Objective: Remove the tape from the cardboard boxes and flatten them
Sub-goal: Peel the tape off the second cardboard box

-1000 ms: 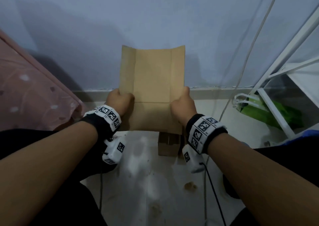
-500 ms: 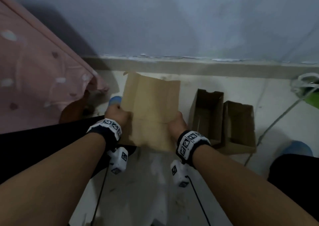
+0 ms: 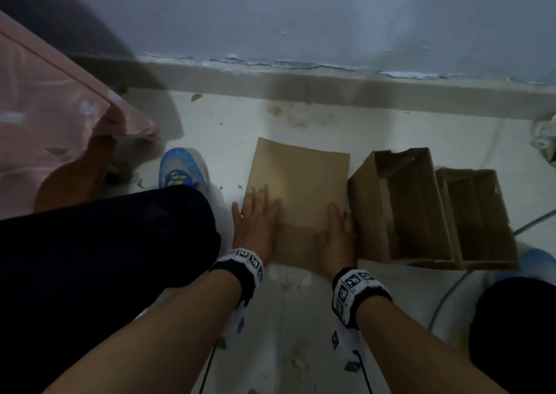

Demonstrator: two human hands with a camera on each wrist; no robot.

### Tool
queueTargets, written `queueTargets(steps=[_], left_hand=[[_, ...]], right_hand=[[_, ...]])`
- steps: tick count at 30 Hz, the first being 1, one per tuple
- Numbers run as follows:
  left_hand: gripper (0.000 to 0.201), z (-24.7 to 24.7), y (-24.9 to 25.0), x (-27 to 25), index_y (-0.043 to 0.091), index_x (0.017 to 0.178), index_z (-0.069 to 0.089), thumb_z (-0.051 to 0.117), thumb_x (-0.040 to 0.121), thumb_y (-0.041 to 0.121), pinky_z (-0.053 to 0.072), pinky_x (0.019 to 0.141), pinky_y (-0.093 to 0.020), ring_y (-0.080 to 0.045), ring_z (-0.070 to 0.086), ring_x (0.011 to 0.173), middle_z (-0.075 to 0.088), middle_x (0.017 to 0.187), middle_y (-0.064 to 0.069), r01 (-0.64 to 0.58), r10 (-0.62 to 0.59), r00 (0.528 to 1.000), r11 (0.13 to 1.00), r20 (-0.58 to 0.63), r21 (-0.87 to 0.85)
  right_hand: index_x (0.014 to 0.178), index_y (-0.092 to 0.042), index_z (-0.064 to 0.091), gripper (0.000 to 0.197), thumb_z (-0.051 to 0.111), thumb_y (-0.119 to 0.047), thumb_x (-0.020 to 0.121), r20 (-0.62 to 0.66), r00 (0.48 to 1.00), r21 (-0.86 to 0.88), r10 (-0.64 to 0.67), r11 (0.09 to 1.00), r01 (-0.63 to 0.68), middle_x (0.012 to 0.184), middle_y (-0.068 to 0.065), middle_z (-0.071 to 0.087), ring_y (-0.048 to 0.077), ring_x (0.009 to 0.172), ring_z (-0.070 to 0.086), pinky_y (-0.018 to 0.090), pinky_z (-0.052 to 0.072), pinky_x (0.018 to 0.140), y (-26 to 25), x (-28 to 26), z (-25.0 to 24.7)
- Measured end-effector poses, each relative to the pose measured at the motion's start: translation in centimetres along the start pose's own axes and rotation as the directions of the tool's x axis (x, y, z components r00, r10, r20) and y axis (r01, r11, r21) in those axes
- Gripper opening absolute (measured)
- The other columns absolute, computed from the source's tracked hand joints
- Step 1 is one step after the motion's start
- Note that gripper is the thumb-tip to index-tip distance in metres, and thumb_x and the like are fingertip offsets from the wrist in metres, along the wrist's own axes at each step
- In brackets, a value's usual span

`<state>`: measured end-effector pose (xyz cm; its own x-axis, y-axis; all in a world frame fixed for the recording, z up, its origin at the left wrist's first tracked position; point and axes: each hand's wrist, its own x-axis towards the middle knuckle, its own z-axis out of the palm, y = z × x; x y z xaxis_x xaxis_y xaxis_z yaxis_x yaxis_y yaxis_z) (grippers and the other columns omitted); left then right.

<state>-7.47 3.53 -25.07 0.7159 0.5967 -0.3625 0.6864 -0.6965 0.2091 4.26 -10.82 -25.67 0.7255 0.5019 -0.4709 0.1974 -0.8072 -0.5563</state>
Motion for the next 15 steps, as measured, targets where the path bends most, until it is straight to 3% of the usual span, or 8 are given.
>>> queueTargets(steps=[3,6,9,12,15], left_hand=[[0.072,0.9,0.4,-1.1,0.028,0.159,0.015,0.053,0.097,0.021,0.003,0.122,-0.058,-0.035,0.002,0.156,0.000,0.170,-0.009,-0.093,0.081,0.991,0.989,0.105,0.114],[0.080,1.0,0.5,-1.7,0.025,0.160,0.012,0.056,0.094,0.022,-0.001,0.122,-0.058,-0.036,-0.003,0.156,-0.003,0.170,-0.012,-0.102,0.089,0.992,0.984,0.092,0.148],[0.077,0.4,1.0,-1.6,0.022,0.160,0.017,0.054,0.093,0.021,-0.004,0.124,-0.056,-0.035,-0.001,0.157,0.002,0.170,-0.014,-0.203,0.196,0.979,0.965,0.061,0.167],[0.072,-0.9,2.6,-1.9,0.022,0.158,0.027,0.054,0.091,0.016,0.000,0.126,-0.051,-0.033,0.008,0.156,0.012,0.169,-0.015,-0.313,0.312,0.950,0.941,0.030,0.129],[0.072,-2.5,5.2,-2.1,0.020,0.160,0.025,0.055,0.095,0.015,0.004,0.128,-0.046,-0.030,0.010,0.156,0.011,0.169,-0.013,-0.334,0.330,0.941,0.942,0.073,0.040]], right_hand=[[0.160,-0.032,0.026,0.061,0.050,-0.023,0.104,-0.039,0.999,-0.122,-0.022,0.992,0.017,0.170,0.011,0.003,0.034,0.153,0.013,0.043,0.030,0.120,-0.2,-0.8,1.0],[0.158,-0.034,0.027,0.061,0.051,-0.026,0.103,-0.093,0.995,-0.217,-0.042,0.976,0.021,0.170,0.015,-0.002,0.035,0.156,0.002,0.048,0.031,0.121,-1.4,-1.6,1.0],[0.158,-0.031,0.029,0.061,0.052,-0.023,0.102,-0.102,0.989,-0.277,-0.111,0.958,0.079,0.170,0.017,0.002,0.034,0.158,-0.002,0.049,0.026,0.125,-2.7,-2.3,0.1],[0.149,-0.019,0.045,0.050,0.048,-0.022,0.099,-0.074,0.959,-0.327,-0.275,0.915,0.237,0.161,0.018,0.032,0.033,0.153,0.022,0.041,0.031,0.121,-4.3,-3.5,-2.4],[0.128,-0.016,0.065,0.037,0.059,-0.013,0.092,-0.155,0.898,-0.329,-0.412,0.879,0.347,0.139,0.011,0.059,0.031,0.133,0.050,0.044,0.042,0.109,-6.1,-4.8,-5.3]])
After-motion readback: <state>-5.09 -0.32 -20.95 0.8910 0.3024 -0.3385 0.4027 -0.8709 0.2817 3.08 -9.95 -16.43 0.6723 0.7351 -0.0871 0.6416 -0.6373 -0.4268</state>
